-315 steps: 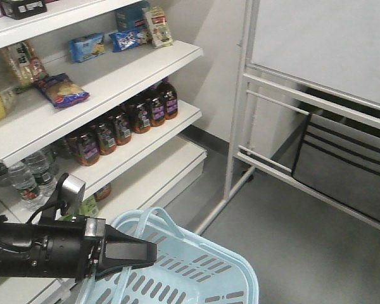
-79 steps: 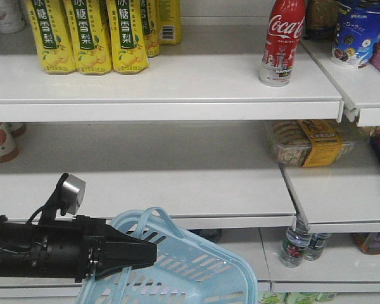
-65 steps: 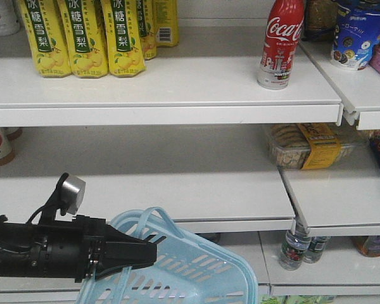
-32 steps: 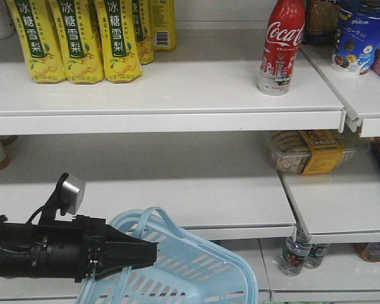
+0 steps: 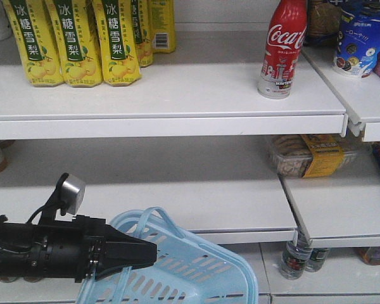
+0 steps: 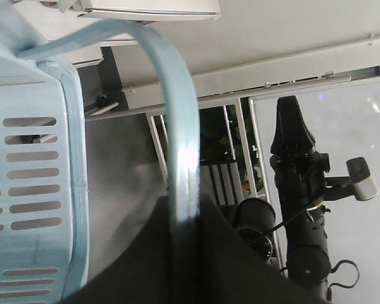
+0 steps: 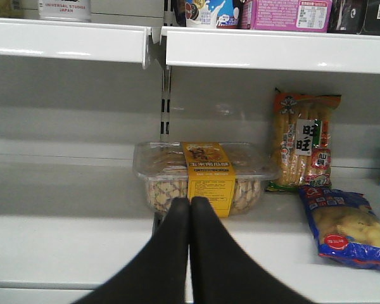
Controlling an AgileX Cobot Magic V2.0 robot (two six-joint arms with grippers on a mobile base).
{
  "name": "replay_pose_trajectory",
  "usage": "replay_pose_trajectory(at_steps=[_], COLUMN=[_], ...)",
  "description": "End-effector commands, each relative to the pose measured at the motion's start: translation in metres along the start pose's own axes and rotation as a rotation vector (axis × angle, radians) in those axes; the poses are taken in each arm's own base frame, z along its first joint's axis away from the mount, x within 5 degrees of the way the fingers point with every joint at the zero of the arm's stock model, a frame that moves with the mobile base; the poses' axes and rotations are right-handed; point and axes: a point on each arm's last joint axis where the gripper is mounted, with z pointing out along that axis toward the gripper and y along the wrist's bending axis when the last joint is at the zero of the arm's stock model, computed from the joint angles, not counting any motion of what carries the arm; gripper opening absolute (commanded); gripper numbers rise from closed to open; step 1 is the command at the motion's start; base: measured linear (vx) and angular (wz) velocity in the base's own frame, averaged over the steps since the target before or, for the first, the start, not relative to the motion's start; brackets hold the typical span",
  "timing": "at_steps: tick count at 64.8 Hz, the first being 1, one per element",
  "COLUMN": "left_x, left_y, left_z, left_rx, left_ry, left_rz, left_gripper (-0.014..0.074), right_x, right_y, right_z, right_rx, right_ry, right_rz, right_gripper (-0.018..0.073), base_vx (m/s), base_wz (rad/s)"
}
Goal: Place coke in basket with both arms
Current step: 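Drive closer and align the base with the red Coca-Cola bottle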
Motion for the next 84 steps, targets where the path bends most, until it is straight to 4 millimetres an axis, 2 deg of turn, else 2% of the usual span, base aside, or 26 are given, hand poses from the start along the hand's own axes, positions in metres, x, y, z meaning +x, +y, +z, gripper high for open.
replay_pose_trajectory(at_steps=[1,84], left_x=[-0.0055,-0.0055], left_y=[-0.0249,-0.0249], left_z=[-0.0030,-0.0030], left_rx=[0.149,0.149], left_ry=[-0.048,-0.048], left_rz=[0.016,0.016], left_gripper=[-0.0006,-0.0006], right_x=[-0.0049,-0.0049], right_y=[-0.0005,-0.0005], right_z=[-0.0009,-0.0009], right_rx=[0.010,0.010], right_ry=[-0.081,-0.081], right_rz=[-0.009,-0.009], right_gripper=[-0.0010,-0.0010], base_vx=[0.02,0.02], base_wz=[-0.02,0.00])
